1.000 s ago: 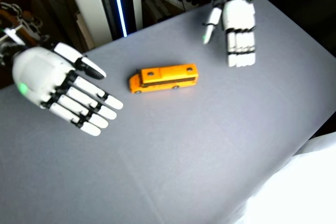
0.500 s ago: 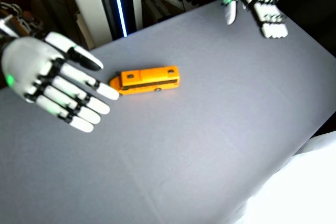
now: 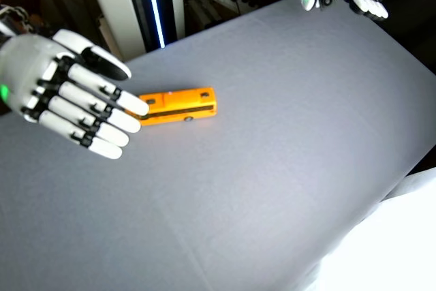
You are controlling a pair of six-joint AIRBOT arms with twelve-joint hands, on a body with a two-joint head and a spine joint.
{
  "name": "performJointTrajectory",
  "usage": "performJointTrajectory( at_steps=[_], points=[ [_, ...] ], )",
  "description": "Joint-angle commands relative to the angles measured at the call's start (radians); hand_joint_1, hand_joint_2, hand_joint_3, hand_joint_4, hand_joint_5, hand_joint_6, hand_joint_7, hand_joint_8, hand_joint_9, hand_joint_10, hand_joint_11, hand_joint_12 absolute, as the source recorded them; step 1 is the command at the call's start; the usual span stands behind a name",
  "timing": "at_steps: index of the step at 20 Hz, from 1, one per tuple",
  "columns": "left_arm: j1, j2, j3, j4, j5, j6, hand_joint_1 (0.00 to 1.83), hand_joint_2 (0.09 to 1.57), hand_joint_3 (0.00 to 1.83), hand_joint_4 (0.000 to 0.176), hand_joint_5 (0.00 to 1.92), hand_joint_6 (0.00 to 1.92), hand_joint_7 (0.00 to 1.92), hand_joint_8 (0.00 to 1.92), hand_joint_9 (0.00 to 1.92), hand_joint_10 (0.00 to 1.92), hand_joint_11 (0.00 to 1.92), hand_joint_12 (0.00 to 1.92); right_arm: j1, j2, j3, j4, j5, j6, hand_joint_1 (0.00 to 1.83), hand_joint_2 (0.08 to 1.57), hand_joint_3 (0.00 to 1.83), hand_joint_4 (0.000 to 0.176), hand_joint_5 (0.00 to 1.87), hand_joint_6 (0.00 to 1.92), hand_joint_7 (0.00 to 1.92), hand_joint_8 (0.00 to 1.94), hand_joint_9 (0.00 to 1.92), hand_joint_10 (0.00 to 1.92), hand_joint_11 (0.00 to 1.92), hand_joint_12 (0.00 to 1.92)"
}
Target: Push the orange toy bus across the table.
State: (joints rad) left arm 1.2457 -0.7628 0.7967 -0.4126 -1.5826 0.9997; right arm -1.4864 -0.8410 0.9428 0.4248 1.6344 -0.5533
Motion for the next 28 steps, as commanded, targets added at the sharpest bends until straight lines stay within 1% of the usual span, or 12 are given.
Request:
performJointTrajectory(
  at_steps=[1, 3, 6, 9, 11, 18, 21, 23, 24, 25, 26, 28],
  points=[
    [-0.006, 0.002, -0.005, 0.032, -0.129, -0.001, 0.17, 1.49, 0.01, 0.002, 0.09, 0.01, 0.03, 0.01, 0.01, 0.0, 0.0, 0.0, 0.01, 0.005, 0.002, 0.007, 0.128, 0.007, 0.42, 1.48, 0.01, 0.0, 0.26, 0.01, 0.26, 0.01, 0.23, 0.01, 0.2, 0.17],
    [-0.001, 0.002, -0.009, 0.032, -0.142, -0.001, 0.21, 1.48, 0.0, 0.0, 0.11, 0.01, 0.05, 0.01, 0.04, 0.01, 0.0, 0.0, 0.012, 0.005, 0.002, -0.001, 0.128, 0.007, 0.45, 1.48, 0.0, 0.0, 0.27, 0.0, 0.27, 0.0, 0.25, 0.01, 0.23, 0.16],
    [0.005, 0.003, -0.016, 0.036, -0.151, -0.001, 0.36, 1.47, 0.0, 0.0, 0.15, 0.01, 0.08, 0.01, 0.06, 0.01, 0.04, 0.02, 0.018, 0.006, -0.003, -0.008, 0.129, 0.006, 0.63, 1.43, 0.0, 0.0, 0.37, 0.01, 0.37, 0.0, 0.32, 0.0, 0.29, 0.12],
    [0.005, 0.003, -0.017, 0.039, -0.141, -0.001, 0.36, 1.49, 0.0, 0.0, 0.12, 0.0, 0.09, 0.0, 0.06, 0.0, 0.04, 0.02, 0.026, 0.009, -0.006, -0.01, 0.129, 0.001, 0.61, 1.44, 0.0, 0.0, 0.39, 0.0, 0.41, 0.0, 0.39, 0.0, 0.4, 0.09],
    [0.005, 0.002, -0.015, 0.038, -0.131, -0.001, 0.47, 1.44, 0.0, 0.0, 0.18, 0.01, 0.13, 0.01, 0.1, 0.01, 0.07, 0.04, 0.027, 0.008, -0.002, -0.012, 0.129, 0.001, 0.64, 1.45, 0.0, 0.0, 0.38, 0.0, 0.4, 0.0, 0.39, 0.0, 0.39, 0.07],
    [0.005, 0.001, -0.011, 0.038, -0.151, -0.002, 0.45, 1.47, 0.0, 0.0, 0.08, 0.0, 0.12, 0.0, 0.07, 0.0, 0.01, 0.02, 0.108, 0.015, 0.013, -0.069, 0.129, -0.033, 0.83, 1.45, 0.0, 0.0, 0.36, 0.0, 0.35, 0.0, 0.31, 0.0, 0.36, 0.03],
    [-0.011, 0.001, -0.007, 0.048, -0.152, -0.002, 0.34, 1.46, 0.0, 0.0, 0.1, 0.0, 0.11, 0.0, 0.08, 0.0, 0.0, 0.02, 0.117, 0.014, 0.019, -0.097, 0.129, -0.037, 0.76, 1.47, 0.0, 0.0, 0.33, 0.0, 0.29, 0.0, 0.27, 0.0, 0.33, 0.02],
    [-0.013, -0.004, -0.008, 0.051, -0.152, 0.002, 0.32, 1.46, 0.0, 0.0, 0.07, 0.0, 0.1, 0.0, 0.07, 0.0, 0.01, 0.03, 0.124, 0.012, 0.021, -0.137, 0.129, -0.037, 0.77, 1.47, 0.0, 0.0, 0.35, 0.01, 0.33, 0.01, 0.28, 0.0, 0.32, 0.01],
    [-0.012, -0.008, -0.011, 0.05, -0.151, 0.004, 0.29, 1.46, 0.0, 0.0, 0.07, 0.0, 0.1, 0.0, 0.06, 0.0, 0.01, 0.03, 0.138, 0.012, 0.023, -0.176, 0.129, -0.037, 0.74, 1.44, 0.0, 0.0, 0.46, 0.01, 0.44, 0.01, 0.38, 0.01, 0.38, 0.04],
    [-0.006, -0.009, -0.016, 0.047, -0.149, 0.004, 0.3, 1.46, 0.0, 0.0, 0.08, 0.0, 0.11, 0.0, 0.06, 0.0, 0.02, 0.04, 0.164, 0.013, 0.027, -0.219, 0.129, -0.037, 0.66, 1.47, 0.01, 0.0, 0.42, 0.0, 0.41, 0.01, 0.32, 0.0, 0.26, 0.01],
    [-0.003, -0.009, -0.017, 0.045, -0.151, 0.004, 0.36, 1.45, 0.0, 0.0, 0.11, 0.01, 0.13, 0.01, 0.08, 0.01, 0.03, 0.04, 0.191, 0.013, 0.033, -0.258, 0.129, -0.039, 0.68, 1.46, 0.0, 0.0, 0.47, 0.01, 0.41, 0.01, 0.33, 0.01, 0.27, 0.02],
    [-0.002, -0.009, -0.016, 0.041, -0.152, 0.004, 0.42, 1.48, 0.0, 0.0, 0.19, 0.01, 0.19, 0.01, 0.16, 0.01, 0.09, 0.06, 0.268, 0.013, 0.042, -0.338, 0.129, -0.056, 0.81, 1.41, 0.0, 0.0, 0.61, 0.01, 0.48, 0.0, 0.42, 0.0, 0.22, 0.47]
  ],
)
